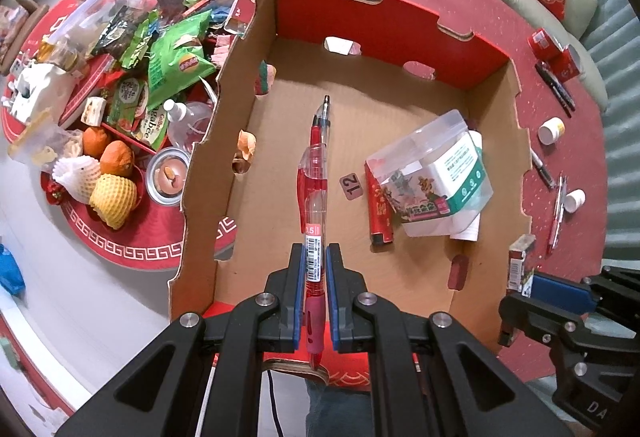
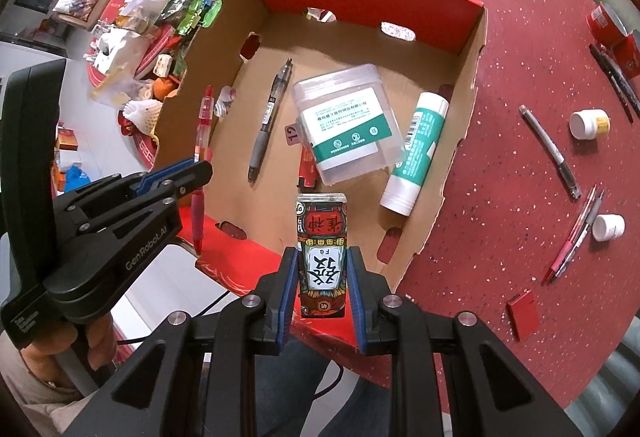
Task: Organize rigid objects
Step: 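Carry the red pen and small can over the cardboard box with both tools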
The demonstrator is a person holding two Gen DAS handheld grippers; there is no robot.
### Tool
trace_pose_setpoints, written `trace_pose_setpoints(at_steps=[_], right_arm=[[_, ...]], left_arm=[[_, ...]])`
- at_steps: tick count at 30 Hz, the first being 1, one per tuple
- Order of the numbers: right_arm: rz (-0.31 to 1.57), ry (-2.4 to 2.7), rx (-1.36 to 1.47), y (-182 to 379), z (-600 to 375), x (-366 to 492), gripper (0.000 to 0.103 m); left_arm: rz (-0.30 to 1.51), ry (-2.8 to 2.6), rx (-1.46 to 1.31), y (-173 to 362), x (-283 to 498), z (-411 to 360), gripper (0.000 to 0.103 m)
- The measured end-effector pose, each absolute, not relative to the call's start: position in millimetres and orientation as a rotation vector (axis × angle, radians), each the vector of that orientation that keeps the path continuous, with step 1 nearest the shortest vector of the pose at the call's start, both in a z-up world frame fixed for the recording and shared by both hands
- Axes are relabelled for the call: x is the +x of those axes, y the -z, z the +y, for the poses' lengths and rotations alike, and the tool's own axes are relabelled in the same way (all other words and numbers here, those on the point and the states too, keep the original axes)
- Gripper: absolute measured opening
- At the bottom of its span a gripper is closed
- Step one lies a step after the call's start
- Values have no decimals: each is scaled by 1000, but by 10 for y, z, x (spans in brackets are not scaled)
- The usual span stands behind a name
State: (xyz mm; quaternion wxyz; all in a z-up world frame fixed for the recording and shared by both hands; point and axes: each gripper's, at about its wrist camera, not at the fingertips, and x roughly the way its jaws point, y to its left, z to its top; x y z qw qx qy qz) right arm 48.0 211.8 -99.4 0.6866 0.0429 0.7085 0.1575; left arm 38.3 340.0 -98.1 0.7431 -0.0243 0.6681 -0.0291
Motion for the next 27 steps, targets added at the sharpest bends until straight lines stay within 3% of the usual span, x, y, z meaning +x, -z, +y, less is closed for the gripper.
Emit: trace_pose_setpoints(at_steps=[27], right_arm=[[1600, -355, 101, 1090, 2137, 489, 25]], left_arm=[[1499, 71, 34, 1153, 417, 3289, 11]])
